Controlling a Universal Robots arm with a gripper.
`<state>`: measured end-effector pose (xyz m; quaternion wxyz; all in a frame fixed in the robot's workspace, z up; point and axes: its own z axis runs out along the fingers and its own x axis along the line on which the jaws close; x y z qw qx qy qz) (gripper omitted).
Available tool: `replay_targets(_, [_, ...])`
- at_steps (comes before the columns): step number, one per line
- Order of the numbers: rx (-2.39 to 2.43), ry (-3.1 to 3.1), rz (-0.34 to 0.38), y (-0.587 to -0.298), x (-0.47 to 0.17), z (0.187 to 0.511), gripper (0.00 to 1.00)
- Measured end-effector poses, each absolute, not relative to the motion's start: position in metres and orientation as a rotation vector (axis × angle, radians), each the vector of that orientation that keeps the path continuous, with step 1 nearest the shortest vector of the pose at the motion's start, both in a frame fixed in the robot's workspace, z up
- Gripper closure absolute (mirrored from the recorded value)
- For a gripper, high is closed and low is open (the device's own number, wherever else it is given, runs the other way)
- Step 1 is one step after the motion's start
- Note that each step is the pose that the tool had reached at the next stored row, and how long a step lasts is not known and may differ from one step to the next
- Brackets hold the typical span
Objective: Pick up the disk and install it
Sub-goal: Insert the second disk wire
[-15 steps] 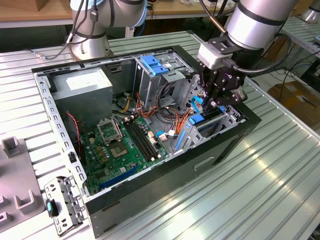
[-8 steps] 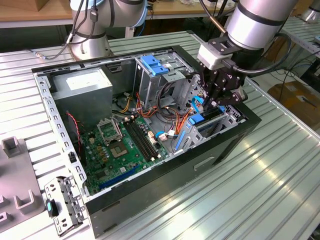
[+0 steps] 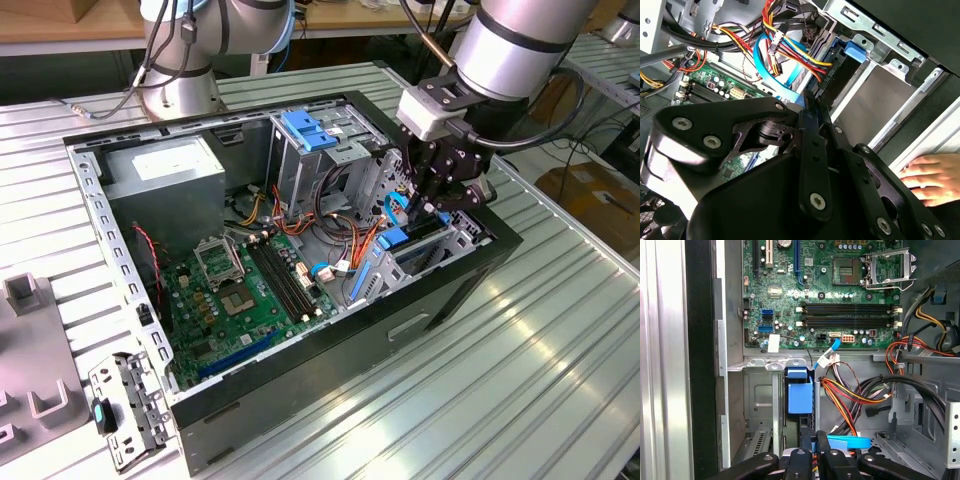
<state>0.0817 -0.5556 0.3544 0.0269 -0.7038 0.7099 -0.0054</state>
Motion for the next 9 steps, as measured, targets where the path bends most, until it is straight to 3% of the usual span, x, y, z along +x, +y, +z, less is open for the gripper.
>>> replay_targets(9, [-2.174, 2.193, -0.017, -0.5569, 0.0844, 0.3542, 0.84])
